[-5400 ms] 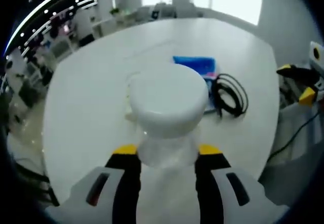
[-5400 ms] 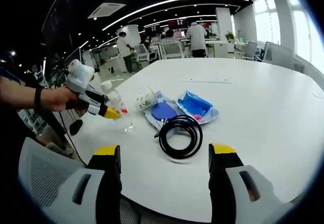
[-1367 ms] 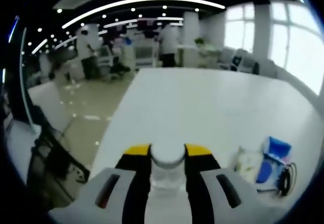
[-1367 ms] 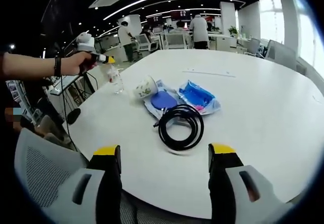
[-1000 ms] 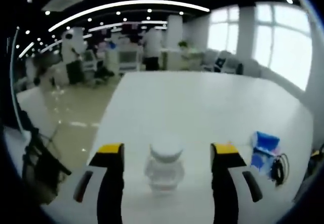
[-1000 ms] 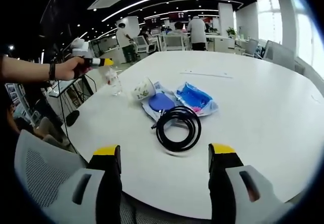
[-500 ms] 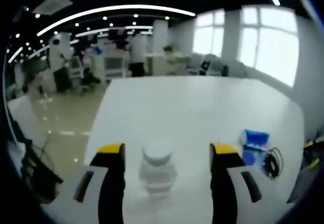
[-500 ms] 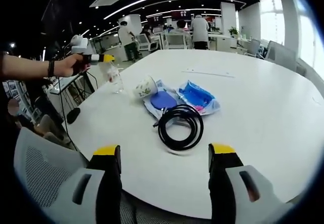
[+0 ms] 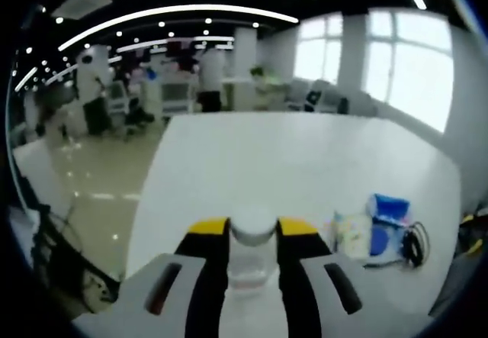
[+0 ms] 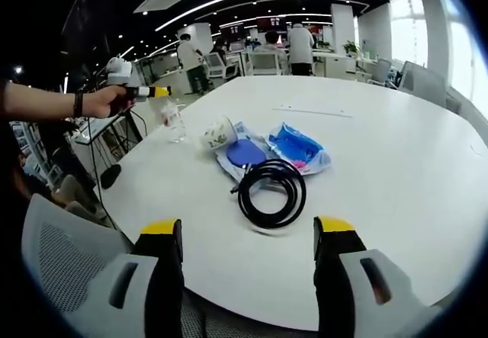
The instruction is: Arrange the tabletop items into an orderly group along one side of the table until the central work area is clear of visible clutter.
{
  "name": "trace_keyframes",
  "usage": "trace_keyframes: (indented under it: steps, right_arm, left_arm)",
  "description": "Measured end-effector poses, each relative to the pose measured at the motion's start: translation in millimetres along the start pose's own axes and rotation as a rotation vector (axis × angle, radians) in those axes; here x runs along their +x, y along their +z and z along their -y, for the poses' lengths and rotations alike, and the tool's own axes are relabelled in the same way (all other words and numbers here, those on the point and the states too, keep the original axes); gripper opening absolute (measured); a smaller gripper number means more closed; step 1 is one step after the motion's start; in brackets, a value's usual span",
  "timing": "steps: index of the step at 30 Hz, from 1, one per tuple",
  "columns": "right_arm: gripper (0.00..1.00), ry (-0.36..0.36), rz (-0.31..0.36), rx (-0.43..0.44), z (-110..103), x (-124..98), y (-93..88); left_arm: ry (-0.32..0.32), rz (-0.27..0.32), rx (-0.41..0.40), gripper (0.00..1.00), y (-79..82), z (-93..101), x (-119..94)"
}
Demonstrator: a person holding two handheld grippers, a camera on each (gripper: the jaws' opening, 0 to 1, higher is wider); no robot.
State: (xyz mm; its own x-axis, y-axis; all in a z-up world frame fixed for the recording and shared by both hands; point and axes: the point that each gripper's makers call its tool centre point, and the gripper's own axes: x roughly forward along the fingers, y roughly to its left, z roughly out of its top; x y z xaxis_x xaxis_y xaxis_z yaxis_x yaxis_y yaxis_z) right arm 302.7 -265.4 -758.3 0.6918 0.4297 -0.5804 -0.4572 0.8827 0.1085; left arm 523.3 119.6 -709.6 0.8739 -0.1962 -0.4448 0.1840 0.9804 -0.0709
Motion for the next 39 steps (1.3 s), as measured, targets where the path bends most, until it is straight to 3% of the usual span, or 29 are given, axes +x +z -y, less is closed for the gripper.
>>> trace_keyframes:
  steps: [4,9,12,17,18,20,22,24,27,31,39]
  right_arm:
    - [0.70,-0.001,0.000,0.003,0.4,0.0,-0.3]
    - [0.70,0.000,0.000,0.005,0.2,0.3,-1.0]
    - [0.70,0.000,0.000,0.004,0.2,0.3,-0.7]
    - [0.70,0.000,0.000,0.000,0.5,0.3,-0.9]
    - [0.70,0.000,0.000,0.001,0.5,0.3,-0.7]
    - [0.70,0.000,0.001,0.000,0.5,0.1,-0.4]
    - [0.70,-0.001,0.002,-0.002,0.6,0.0,-0.1]
    - [0.70,0.000,0.003,-0.003,0.6,0.0,0.3]
    - [0.70,0.004,0.005,-0.004,-0.5,0.3,0.7]
    - [0.70,0.009,-0.013,-0.019,-3.2,1.9,-2.7]
    - [0.70,0.024,-0.028,-0.053,-8.8,2.9,-4.1]
  left_arm:
    - [0.077,0.002,-0.047,0.20,-0.8,-1.0,-2.9]
    - [0.125,-0.003,-0.063,0.20,-1.7,0.1,-2.6]
    - [0.139,-0.006,-0.119,0.21,-3.4,-0.5,-4.2]
    - [0.141,-0.019,-0.084,0.22,-4.0,-0.5,-3.1]
    - [0.132,-0.023,-0.094,0.23,-4.3,0.5,-4.4]
    - [0.049,0.010,-0.173,0.46,-0.1,13.2,-6.2]
    - [0.062,0.038,-0.177,0.67,0.1,11.5,-12.2]
    - [0.018,0.023,-0.177,0.66,-6.6,19.7,-14.0]
    - [0.015,0.008,-0.155,0.67,-17.0,22.8,-17.6]
    - [-0.008,0.018,-0.184,0.64,-23.2,34.2,-32.9]
    - [-0.066,-0.004,-0.166,0.65,-56.3,78.7,-64.0]
